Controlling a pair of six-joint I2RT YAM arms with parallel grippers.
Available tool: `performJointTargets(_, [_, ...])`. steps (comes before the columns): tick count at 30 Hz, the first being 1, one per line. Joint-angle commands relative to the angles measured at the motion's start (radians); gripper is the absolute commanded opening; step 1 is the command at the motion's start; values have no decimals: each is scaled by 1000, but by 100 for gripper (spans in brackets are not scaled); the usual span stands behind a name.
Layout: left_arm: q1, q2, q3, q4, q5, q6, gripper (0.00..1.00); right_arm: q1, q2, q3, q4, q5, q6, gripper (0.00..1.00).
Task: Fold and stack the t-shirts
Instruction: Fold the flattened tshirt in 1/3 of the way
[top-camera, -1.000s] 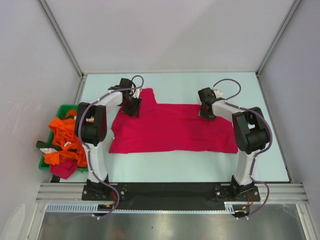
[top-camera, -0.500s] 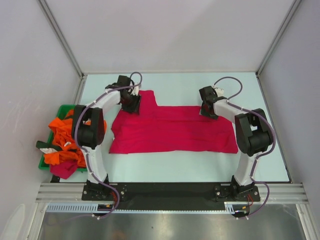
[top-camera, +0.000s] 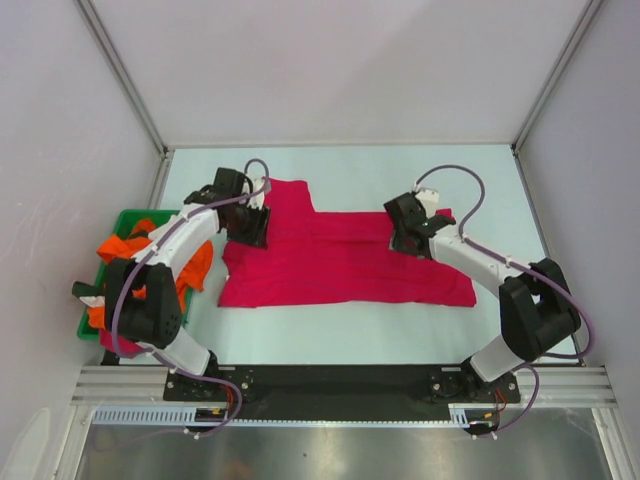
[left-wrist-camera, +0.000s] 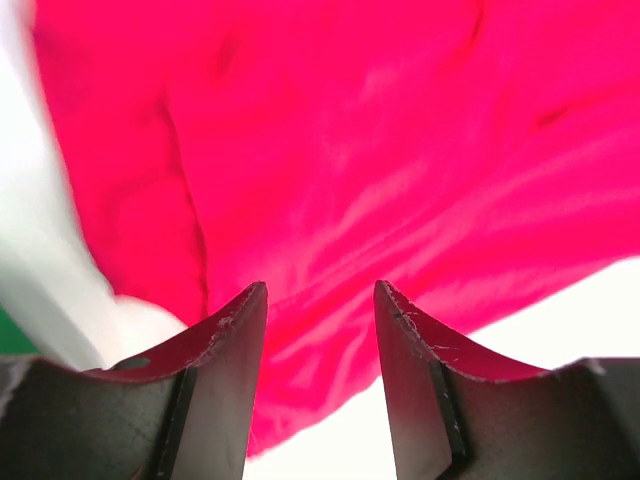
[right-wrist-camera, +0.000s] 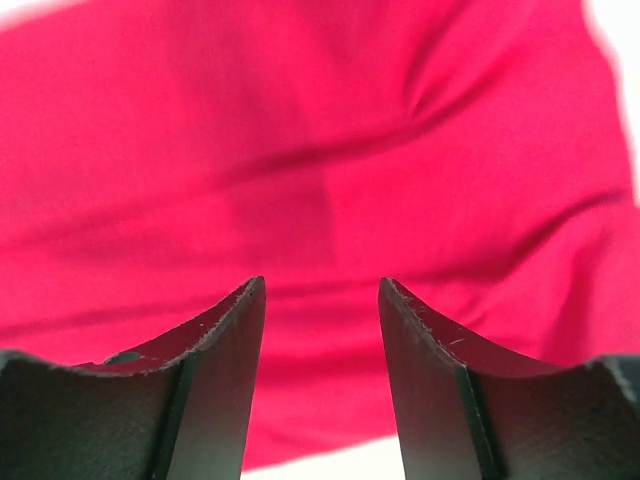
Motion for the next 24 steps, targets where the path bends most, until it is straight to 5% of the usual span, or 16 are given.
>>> performJointTargets(1, [-16, -67, -86, -26, -2, 25, 53, 68, -11, -66, -45, 22, 106, 54])
performJointTargets(11, [-39, -93, -167, -23, 37, 13, 53, 179, 50, -132, -41, 26, 215, 53])
performJointTargets(24, [-55, 97, -161, -110, 57, 59, 51, 220, 112, -204, -70, -33, 326, 52])
